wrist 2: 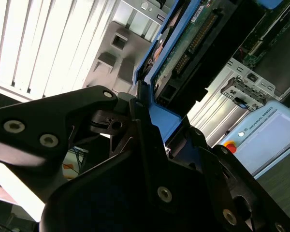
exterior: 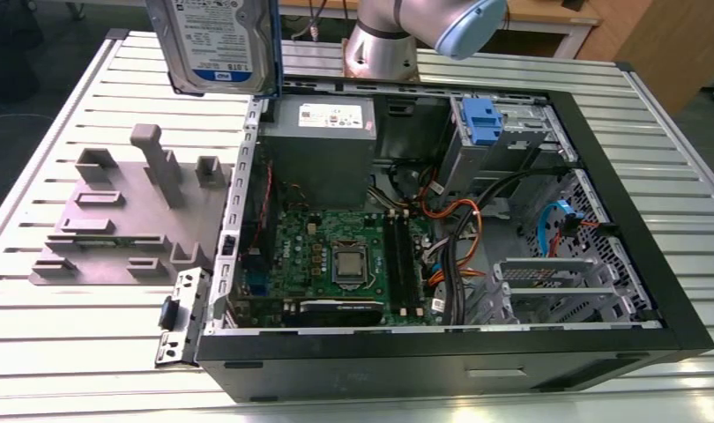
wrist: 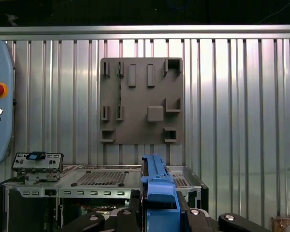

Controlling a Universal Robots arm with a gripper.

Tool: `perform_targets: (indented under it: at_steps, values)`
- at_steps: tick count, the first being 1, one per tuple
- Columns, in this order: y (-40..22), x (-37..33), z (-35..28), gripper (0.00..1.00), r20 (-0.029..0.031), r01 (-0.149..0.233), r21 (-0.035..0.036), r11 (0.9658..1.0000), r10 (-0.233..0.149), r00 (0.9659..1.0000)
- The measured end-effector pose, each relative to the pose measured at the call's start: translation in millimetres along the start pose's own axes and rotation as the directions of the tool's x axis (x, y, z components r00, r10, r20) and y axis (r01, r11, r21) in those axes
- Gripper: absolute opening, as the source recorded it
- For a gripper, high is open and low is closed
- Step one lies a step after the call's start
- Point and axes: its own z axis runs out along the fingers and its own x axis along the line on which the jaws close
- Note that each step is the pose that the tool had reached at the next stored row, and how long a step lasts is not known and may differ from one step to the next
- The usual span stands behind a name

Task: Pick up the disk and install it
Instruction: 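Pick up the disk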

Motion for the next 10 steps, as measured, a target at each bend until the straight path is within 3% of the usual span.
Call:
perform_targets:
  at_steps: [10]
  values:
    - [-2.0,0.6,0.0,0.36,0.0,0.0,0.0,1.0,0.0,1.0]
